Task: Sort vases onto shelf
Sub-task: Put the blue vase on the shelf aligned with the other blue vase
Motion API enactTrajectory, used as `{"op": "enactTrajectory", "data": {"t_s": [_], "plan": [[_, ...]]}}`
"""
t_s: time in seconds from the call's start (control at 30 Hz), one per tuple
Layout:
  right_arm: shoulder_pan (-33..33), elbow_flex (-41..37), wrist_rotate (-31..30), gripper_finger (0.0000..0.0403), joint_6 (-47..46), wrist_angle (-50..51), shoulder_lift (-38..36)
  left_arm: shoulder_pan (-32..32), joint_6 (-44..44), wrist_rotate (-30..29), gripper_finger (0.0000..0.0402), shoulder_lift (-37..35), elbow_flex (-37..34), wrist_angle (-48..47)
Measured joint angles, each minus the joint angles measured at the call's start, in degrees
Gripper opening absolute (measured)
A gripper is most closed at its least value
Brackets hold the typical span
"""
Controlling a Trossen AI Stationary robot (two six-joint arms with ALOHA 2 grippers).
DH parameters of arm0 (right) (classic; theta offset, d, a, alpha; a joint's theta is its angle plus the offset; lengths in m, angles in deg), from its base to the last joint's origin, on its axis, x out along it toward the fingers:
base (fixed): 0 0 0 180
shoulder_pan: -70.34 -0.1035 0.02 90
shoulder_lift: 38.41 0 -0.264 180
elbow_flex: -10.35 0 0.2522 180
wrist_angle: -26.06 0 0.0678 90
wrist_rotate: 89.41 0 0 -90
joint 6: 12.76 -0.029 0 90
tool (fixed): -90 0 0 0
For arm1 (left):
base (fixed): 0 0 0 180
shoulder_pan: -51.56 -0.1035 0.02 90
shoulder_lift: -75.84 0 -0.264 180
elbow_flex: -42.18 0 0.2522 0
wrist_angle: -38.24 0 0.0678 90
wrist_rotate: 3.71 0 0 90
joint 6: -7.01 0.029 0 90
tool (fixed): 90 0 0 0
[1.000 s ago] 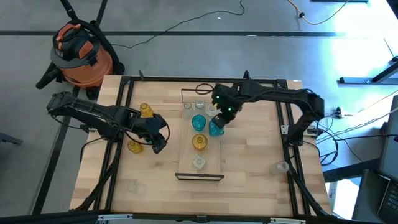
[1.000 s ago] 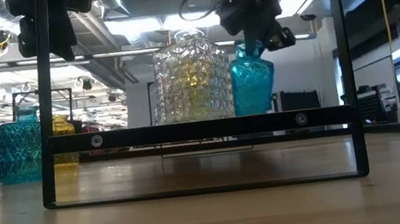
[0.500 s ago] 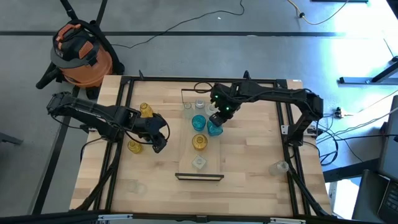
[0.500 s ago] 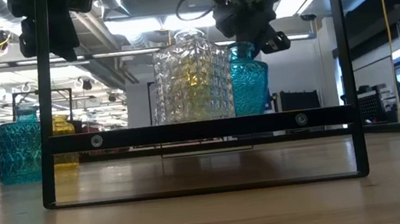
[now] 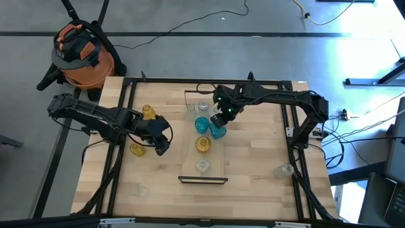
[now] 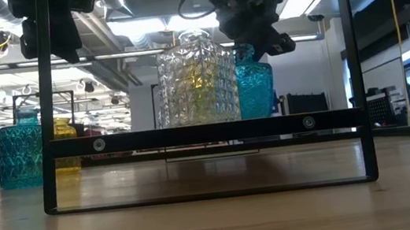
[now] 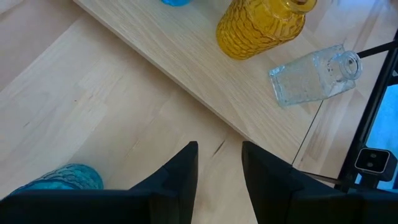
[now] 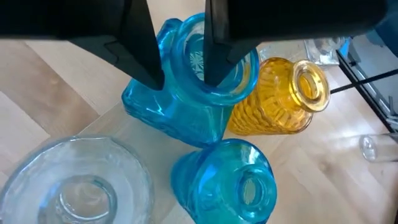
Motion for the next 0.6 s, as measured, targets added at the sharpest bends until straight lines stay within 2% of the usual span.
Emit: {"op": "enactTrajectory", "data": {"t_s": [0.27,0.6], "plan": [[-0.2,0.0,-2.2,0.0090,-5.7,0.2,0.0,0.0,0.0,0.0,0.0117,0.0,0.0,0.0],[-4.1,0.0,-6.4,0.0090,-9.4,0.0,-0.1,0.0,1.3,-0.5,0.0117,0.0,0.0,0.0]]}}
